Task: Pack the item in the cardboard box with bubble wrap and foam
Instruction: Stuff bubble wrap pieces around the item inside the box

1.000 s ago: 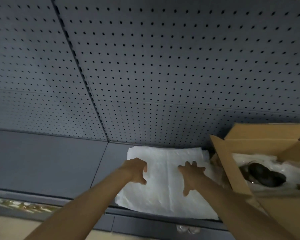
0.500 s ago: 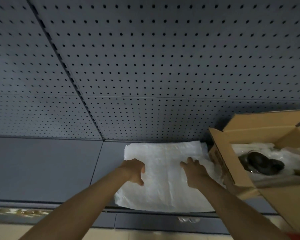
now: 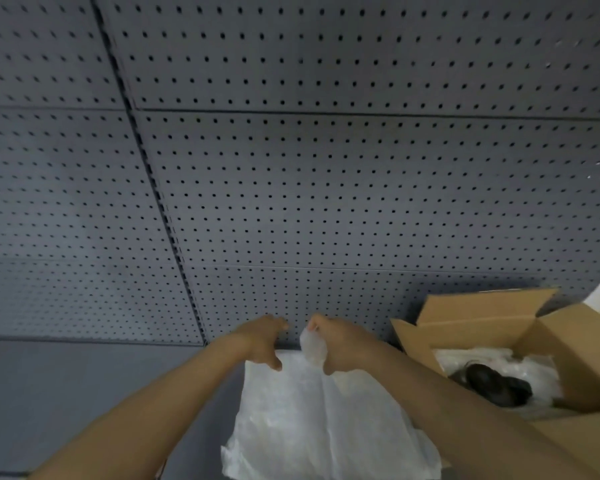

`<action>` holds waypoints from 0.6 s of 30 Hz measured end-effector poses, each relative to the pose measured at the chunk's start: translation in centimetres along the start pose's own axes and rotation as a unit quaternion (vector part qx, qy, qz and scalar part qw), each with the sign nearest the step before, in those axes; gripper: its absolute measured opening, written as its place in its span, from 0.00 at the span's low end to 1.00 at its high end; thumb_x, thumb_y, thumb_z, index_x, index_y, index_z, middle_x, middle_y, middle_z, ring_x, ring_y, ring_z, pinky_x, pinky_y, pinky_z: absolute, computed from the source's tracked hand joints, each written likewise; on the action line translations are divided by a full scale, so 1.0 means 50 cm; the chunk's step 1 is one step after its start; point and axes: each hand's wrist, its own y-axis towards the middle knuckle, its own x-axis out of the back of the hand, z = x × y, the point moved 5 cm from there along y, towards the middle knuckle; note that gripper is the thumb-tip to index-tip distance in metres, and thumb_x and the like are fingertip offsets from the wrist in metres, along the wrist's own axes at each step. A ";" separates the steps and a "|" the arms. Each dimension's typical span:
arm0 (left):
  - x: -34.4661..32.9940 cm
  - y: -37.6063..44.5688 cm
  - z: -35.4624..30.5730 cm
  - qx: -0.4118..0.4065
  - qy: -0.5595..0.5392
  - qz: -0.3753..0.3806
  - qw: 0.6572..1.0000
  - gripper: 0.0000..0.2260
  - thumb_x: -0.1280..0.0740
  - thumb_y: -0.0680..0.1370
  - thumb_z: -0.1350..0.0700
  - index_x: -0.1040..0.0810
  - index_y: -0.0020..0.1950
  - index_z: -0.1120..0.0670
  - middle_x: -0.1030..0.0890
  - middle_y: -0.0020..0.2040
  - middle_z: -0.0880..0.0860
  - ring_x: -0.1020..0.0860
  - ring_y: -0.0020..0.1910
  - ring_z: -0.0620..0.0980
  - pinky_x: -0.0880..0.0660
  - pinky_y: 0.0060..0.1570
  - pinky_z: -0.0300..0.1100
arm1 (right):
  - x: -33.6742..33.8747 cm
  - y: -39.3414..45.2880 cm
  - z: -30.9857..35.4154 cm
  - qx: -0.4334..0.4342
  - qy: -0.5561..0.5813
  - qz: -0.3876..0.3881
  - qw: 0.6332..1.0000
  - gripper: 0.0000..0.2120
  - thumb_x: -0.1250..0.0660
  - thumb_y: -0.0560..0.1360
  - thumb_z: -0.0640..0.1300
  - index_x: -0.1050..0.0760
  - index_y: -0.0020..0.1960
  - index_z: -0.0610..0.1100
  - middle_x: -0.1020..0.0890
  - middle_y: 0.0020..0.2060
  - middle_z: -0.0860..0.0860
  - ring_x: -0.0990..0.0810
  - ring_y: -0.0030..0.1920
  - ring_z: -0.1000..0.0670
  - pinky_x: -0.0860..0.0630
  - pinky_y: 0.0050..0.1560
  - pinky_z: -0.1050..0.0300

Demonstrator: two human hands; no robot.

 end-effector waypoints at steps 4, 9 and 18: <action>0.007 -0.015 -0.026 -0.081 -0.025 -0.042 0.996 0.39 0.25 0.70 0.51 0.41 0.75 0.49 0.37 0.72 0.50 0.34 0.70 0.52 0.34 0.69 0.47 | 0.010 -0.011 0.023 0.024 0.041 0.006 0.999 0.32 0.25 0.67 0.40 0.37 0.65 0.51 0.27 0.58 0.49 0.26 0.50 0.48 0.27 0.41 0.56; 0.010 -0.026 -0.051 -0.117 -0.036 -0.067 0.990 0.25 0.29 0.74 0.50 0.31 0.70 0.52 0.27 0.64 0.53 0.27 0.61 0.52 0.29 0.63 0.47 | 0.016 -0.011 0.033 0.034 0.094 -0.008 0.995 0.30 0.25 0.65 0.41 0.36 0.62 0.52 0.25 0.58 0.48 0.23 0.56 0.46 0.22 0.57 0.46; 0.017 -0.011 0.014 -0.043 -0.089 -0.109 0.989 0.17 0.31 0.74 0.43 0.23 0.57 0.52 0.21 0.48 0.50 0.23 0.47 0.49 0.26 0.49 0.42 | 0.032 -0.043 0.021 0.013 0.143 -0.060 0.988 0.36 0.23 0.66 0.47 0.37 0.67 0.51 0.27 0.58 0.53 0.28 0.55 0.52 0.27 0.49 0.60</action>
